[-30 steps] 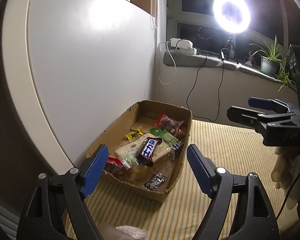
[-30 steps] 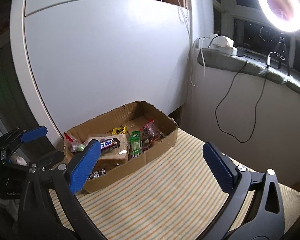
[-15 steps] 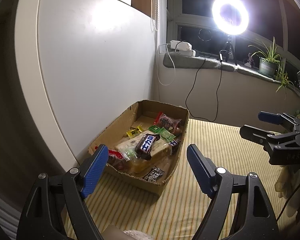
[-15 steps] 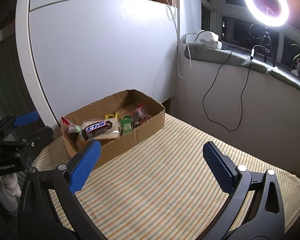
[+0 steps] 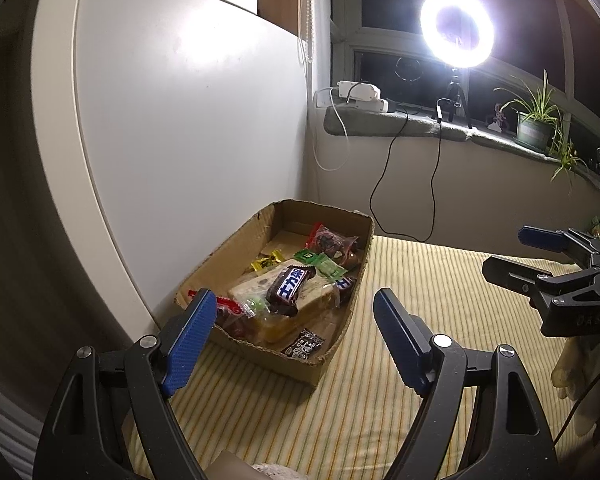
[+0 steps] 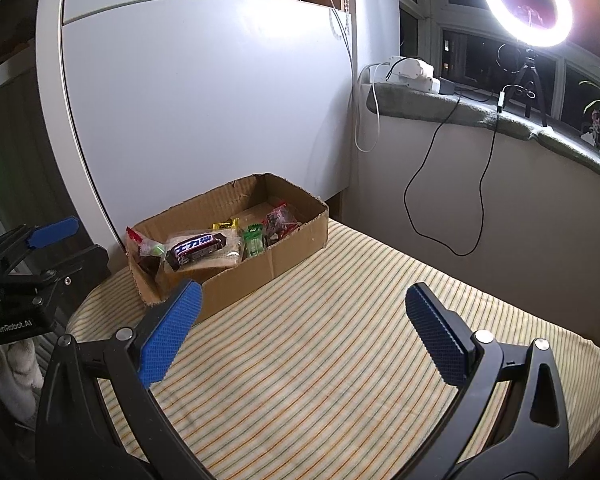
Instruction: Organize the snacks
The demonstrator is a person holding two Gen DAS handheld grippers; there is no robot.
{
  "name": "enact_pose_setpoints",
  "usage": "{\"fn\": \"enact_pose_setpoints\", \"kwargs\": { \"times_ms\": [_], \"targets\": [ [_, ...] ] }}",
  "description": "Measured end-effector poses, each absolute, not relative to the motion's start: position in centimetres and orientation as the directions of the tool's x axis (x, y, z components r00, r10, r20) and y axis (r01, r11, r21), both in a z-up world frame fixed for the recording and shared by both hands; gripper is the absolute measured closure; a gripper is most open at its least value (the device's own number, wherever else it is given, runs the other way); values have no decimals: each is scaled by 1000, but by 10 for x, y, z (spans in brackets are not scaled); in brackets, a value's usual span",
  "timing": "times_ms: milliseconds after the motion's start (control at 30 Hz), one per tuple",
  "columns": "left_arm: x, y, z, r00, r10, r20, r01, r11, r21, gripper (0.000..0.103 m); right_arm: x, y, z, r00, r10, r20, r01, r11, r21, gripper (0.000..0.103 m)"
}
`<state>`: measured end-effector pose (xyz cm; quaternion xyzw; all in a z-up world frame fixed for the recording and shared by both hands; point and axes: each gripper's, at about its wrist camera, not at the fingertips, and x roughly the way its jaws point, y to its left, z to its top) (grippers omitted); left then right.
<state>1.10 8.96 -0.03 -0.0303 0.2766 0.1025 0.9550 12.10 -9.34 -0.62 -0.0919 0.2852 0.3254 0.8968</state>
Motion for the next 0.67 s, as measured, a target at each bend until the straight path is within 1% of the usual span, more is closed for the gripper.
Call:
{"fn": "enact_pose_setpoints", "kwargs": {
  "times_ms": [667],
  "targets": [
    [1, 89, -4, 823, 183, -538, -220, 976, -5, 22, 110, -100, -6, 623, 533, -572, -636, 771, 25, 0]
  ]
}}
